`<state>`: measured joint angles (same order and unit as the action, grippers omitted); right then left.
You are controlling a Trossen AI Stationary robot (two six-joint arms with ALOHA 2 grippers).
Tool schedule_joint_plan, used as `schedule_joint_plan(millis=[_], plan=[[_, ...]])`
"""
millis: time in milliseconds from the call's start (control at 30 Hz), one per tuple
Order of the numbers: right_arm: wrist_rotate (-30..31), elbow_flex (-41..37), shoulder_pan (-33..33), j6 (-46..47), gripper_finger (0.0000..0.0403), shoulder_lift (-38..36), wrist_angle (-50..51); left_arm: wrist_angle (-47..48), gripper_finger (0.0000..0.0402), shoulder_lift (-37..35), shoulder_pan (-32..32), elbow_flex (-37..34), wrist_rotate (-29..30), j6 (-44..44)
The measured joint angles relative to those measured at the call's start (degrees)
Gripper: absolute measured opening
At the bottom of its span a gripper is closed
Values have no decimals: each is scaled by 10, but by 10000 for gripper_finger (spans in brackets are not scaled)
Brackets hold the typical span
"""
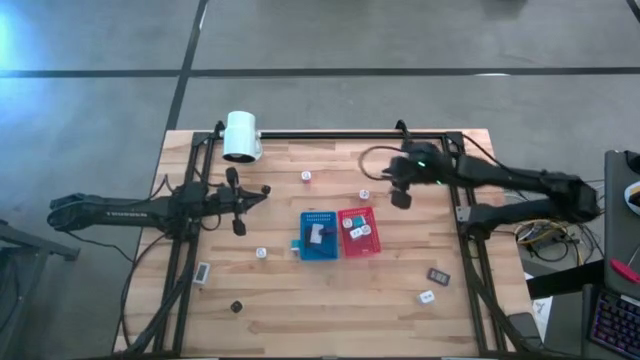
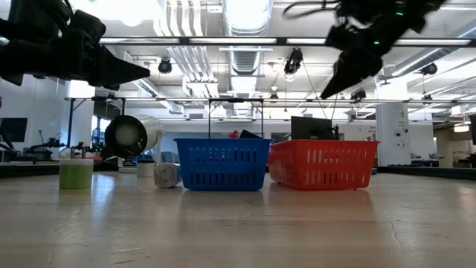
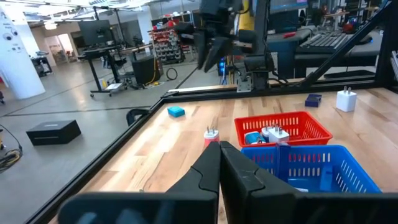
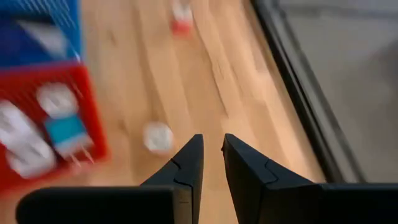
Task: Sort adapters and digital timers
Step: Put the right pink charger adaptor into the red bin
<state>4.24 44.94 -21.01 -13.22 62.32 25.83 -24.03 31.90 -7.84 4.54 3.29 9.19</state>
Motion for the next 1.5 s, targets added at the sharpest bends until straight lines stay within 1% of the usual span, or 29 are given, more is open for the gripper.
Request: schedule_joint_plan(millis=[67,167,233,333,400,500,567,700,800,933,1033,1133,1267,1433,1500], plan=[[15,72,-1,-50,56,63,72,0,10,2,0,0,0,0],[15,167,0,-180,56,153,165,1,11,6,0,0,0,0],[15,222,0,-249,57,213,230,0,11,9,0,0,0,0],[15,290,-1,-302,62,289,307,1,11,14,0,-1,0,0],[15,323,-1,-330,74,325,354,1,11,18,0,-1,0,0],[16,351,0,-352,98,360,366,4,11,25,0,-1,0,0],[1,359,1,-371,117,368,359,6,11,29,0,-1,0,0],[-86,364,5,-412,160,372,342,5,12,39,0,-1,0,-10],[-120,359,14,-413,195,372,338,6,12,47,0,-1,0,-19],[-118,337,33,-431,238,372,335,5,12,55,0,-1,0,-29],[-116,310,51,-449,261,372,307,5,12,59,0,-1,0,-37],[-83,284,67,-465,275,372,276,6,12,61,0,-1,0,-39],[-40,258,73,-488,283,372,241,5,12,63,0,-1,0,-39],[-38,251,68,-502,276,372,215,5,12,63,0,-1,0,-37],[-46,251,63,-504,271,372,207,5,12,63,0,-1,0,-36]])
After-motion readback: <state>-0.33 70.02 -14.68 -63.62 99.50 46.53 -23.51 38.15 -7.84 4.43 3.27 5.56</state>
